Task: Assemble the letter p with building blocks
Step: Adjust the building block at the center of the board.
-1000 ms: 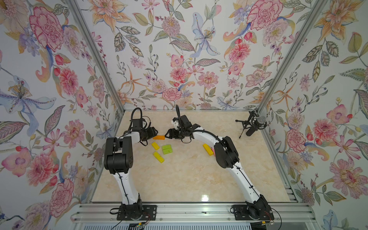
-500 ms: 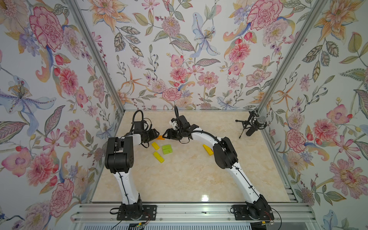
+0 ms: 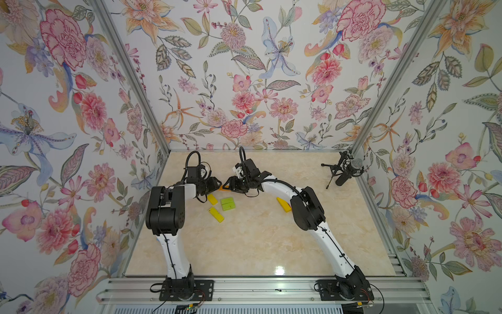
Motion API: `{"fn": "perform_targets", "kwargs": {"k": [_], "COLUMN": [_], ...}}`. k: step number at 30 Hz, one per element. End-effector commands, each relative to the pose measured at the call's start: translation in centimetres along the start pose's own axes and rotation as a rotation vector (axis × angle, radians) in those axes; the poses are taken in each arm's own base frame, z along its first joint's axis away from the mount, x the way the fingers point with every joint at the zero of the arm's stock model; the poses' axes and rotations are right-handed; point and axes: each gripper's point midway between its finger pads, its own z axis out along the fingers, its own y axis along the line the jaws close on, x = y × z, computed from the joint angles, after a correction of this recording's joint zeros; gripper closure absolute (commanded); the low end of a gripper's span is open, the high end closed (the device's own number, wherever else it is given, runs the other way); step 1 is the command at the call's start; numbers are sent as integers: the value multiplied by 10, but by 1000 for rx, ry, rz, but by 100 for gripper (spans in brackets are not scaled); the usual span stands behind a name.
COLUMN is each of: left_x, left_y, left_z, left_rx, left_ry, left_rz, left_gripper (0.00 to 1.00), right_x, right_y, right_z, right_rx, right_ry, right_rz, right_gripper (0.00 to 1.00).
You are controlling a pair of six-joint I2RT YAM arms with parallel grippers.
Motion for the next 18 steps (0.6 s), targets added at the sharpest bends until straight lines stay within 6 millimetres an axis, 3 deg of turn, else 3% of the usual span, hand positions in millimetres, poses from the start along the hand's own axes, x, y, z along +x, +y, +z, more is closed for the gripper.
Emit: {"fn": "perform_targets", "kwargs": {"k": [1,8,13,18], "left_x": [25,39,50,55], "left_y": [-9,-22,-41,-46], "left_z": [9,13,24,29], "left_rx": [19,52,79,76], "left_ry": [66,63,70,73], "left_rz": [-7,-42,-35,-36], "left_gripper": [50,51,53,54], "right_x": [0,6,6,5], "right_y": [1,-14,-32,-44], "right_z": [-18,-50,-58,-60], "right_rx": [29,78,102,116], "right_ry": [-20,-37,-36,-37], "right_rz": [21,27,52,65], "right_gripper": [38,37,37,37]}}
